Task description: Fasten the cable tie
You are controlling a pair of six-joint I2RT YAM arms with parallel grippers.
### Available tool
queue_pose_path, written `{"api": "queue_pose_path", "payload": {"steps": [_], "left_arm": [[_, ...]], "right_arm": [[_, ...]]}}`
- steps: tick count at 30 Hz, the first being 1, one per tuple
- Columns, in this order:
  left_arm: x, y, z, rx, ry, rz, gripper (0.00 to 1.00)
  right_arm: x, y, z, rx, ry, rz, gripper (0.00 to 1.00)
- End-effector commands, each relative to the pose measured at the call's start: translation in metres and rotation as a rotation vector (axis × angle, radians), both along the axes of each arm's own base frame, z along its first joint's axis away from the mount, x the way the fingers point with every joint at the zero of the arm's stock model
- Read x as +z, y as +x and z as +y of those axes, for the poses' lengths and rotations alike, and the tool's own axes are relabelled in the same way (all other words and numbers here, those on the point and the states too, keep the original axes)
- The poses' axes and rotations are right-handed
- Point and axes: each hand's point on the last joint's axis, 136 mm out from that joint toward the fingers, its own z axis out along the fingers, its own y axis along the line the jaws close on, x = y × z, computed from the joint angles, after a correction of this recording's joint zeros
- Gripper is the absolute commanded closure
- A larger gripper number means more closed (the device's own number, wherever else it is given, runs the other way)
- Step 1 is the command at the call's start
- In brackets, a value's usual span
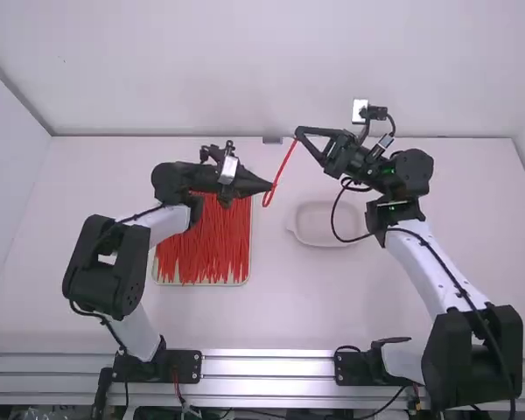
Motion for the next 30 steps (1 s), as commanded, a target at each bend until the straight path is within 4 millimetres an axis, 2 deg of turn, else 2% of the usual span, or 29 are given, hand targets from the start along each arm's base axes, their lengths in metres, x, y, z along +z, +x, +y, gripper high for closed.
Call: {"api": "queue_pose_path", "payload": {"steps": [1, 12, 30], "left_arm": [[-0.015, -0.017, 0.002, -0.068, 0.054, -0.006, 0.99], [-0.03, -0.023, 0.003, -0.07, 0.057, 0.011, 0.99], [-0.033, -0.025, 0.002, -0.073, 0.058, 0.028, 0.99]], "right_arm": [[0.047, 0.008, -0.021, -0.102, 0.053, -0.111, 1.0], [0.055, 0.01, -0.028, -0.123, 0.058, -0.13, 1.0], [0.055, 0.01, -0.028, -0.123, 0.059, -0.13, 1.0]]}}
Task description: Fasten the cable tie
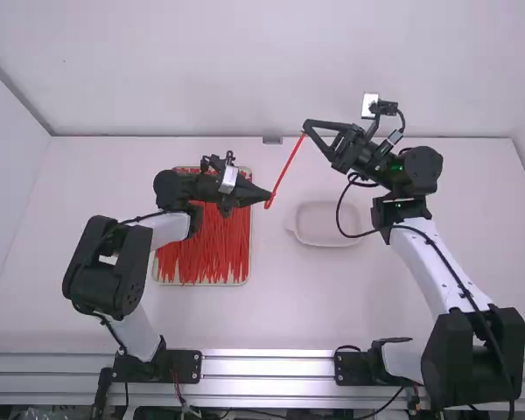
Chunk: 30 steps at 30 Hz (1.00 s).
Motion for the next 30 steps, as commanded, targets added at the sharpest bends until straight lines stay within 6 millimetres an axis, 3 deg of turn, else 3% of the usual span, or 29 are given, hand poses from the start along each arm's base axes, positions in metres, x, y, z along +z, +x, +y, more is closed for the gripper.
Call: {"api": "queue_pose_path", "payload": {"steps": [1, 9, 12, 13, 15, 16, 22, 30], "left_arm": [[-0.011, -0.018, 0.001, -0.077, 0.05, -0.009, 0.99], [-0.01, -0.017, 0.001, -0.078, 0.051, -0.007, 0.99], [-0.01, -0.017, 0.001, -0.078, 0.051, -0.002, 0.99], [-0.01, -0.017, 0.001, -0.078, 0.051, -0.002, 0.99], [-0.01, -0.017, 0.001, -0.077, 0.05, -0.006, 0.99], [-0.009, -0.017, 0.001, -0.077, 0.049, -0.016, 0.99], [0.0, -0.004, 0.013, -0.037, 0.048, -0.022, 0.99], [0.031, 0.019, 0.032, 0.024, 0.047, -0.047, 0.99]], "right_arm": [[0.045, 0.004, -0.015, -0.089, 0.055, -0.106, 1.0], [0.047, 0.004, -0.016, -0.089, 0.055, -0.112, 0.99], [0.052, 0.004, -0.02, -0.097, 0.053, -0.124, 0.65], [0.052, 0.005, -0.021, -0.098, 0.052, -0.125, 0.62], [0.054, 0.004, -0.024, -0.096, 0.041, -0.14, 0.28], [0.054, 0.002, -0.025, -0.082, 0.028, -0.146, 0.02], [0.048, -0.003, -0.029, -0.041, -0.016, -0.148, 0.02], [0.018, -0.013, -0.019, 0.071, -0.134, -0.115, 0.02]]}}
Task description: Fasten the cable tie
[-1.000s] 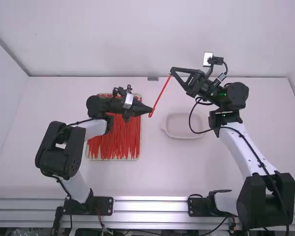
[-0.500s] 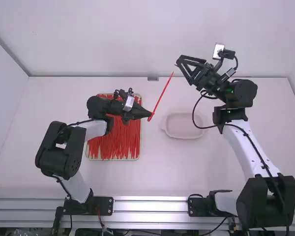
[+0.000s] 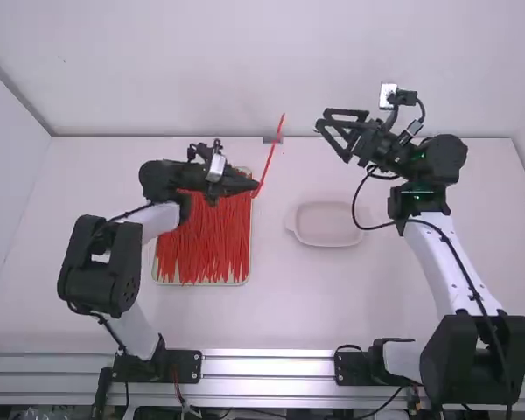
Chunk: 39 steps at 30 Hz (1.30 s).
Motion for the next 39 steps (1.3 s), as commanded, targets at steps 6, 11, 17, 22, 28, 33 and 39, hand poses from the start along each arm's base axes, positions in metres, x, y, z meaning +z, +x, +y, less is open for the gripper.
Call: {"api": "queue_pose_path", "payload": {"steps": [6, 11, 17, 22, 28, 33, 39], "left_arm": [[0.039, 0.006, 0.002, -0.001, 0.0, -0.082, 0.99], [0.058, 0.006, -0.003, -0.017, -0.005, -0.127, 0.99], [0.066, 0.006, -0.005, -0.02, -0.008, -0.149, 0.98], [0.067, -0.002, -0.016, -0.052, -0.013, -0.164, 0.98], [0.07, -0.005, -0.021, -0.067, -0.018, -0.181, 0.99], [0.069, -0.005, -0.02, -0.065, -0.017, -0.18, 0.99], [0.069, -0.004, -0.019, -0.063, -0.016, -0.175, 0.99]], "right_arm": [[-0.02, -0.01, 0.015, 0.07, -0.118, -0.039, 0.02], [-0.041, -0.007, 0.033, 0.054, -0.17, -0.016, 0.02], [-0.041, -0.023, 0.061, 0.123, -0.178, -0.052, 0.02], [-0.04, -0.026, 0.078, 0.112, -0.179, -0.067, 0.01], [-0.038, -0.027, 0.089, 0.097, -0.173, -0.072, 0.08], [-0.038, -0.024, 0.085, 0.087, -0.174, -0.07, 0.41], [-0.038, -0.025, 0.087, 0.092, -0.174, -0.071, 1.0]]}}
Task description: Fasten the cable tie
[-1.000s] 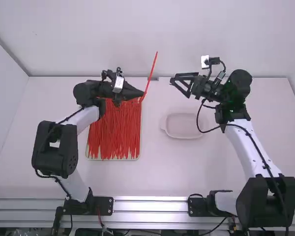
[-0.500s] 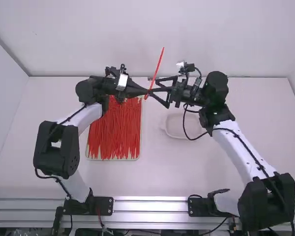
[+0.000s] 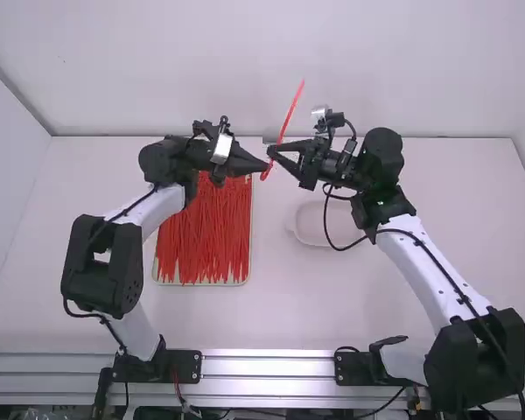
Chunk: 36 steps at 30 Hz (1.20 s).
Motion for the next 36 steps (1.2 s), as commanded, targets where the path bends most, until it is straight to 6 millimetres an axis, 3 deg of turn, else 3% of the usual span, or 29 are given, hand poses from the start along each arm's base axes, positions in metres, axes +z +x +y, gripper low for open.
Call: {"api": "queue_pose_path", "payload": {"steps": [1, 7, 8, 9, 11, 12, 14, 15, 16, 25, 31, 36], "left_arm": [[0.014, -0.003, 0.002, 0.005, -0.011, -0.06, 0.99], [0.014, -0.003, 0.001, 0.004, -0.01, -0.055, 0.98], [0.014, -0.002, 0.001, 0.005, -0.011, -0.048, 0.86], [0.014, -0.002, 0.001, 0.007, -0.012, -0.045, 0.82], [0.014, 0.003, 0.005, 0.022, -0.011, -0.013, 0.52], [0.014, 0.004, 0.006, 0.027, -0.011, -0.009, 0.46], [0.013, 0.011, 0.015, 0.053, -0.009, 0.012, 0.22], [0.013, 0.013, 0.018, 0.063, -0.009, 0.019, 0.18], [0.013, 0.019, 0.023, 0.085, -0.013, 0.039, 0.01], [0.007, 0.067, 0.067, 0.254, -0.04, 0.317, 0.01], [-0.002, 0.092, 0.083, 0.331, -0.043, 0.49, 0.01], [-0.026, 0.126, 0.092, 0.504, -0.045, 0.661, 0.01]], "right_arm": [[0.015, -0.002, 0.001, -0.004, 0.009, -0.038, 1.0], [0.015, 0.0, -0.001, -0.009, 0.009, -0.038, 1.0], [0.014, 0.001, -0.003, -0.015, 0.009, -0.037, 1.0], [0.014, 0.002, -0.004, -0.018, 0.009, -0.035, 1.0], [0.012, 0.007, -0.012, -0.032, 0.005, -0.022, 1.0], [0.011, 0.008, -0.013, -0.036, 0.003, -0.016, 1.0], [0.006, 0.011, -0.022, -0.046, -0.007, 0.009, 1.0], [0.005, 0.012, -0.024, -0.044, -0.008, 0.012, 1.0], [0.004, 0.011, -0.027, -0.037, -0.01, 0.02, 1.0], [-0.018, 0.032, -0.061, -0.142, -0.072, 0.051, 1.0], [-0.037, 0.045, -0.078, -0.231, -0.143, 0.051, 1.0], [-0.062, 0.058, -0.093, -0.347, -0.245, 0.077, 1.0]]}}
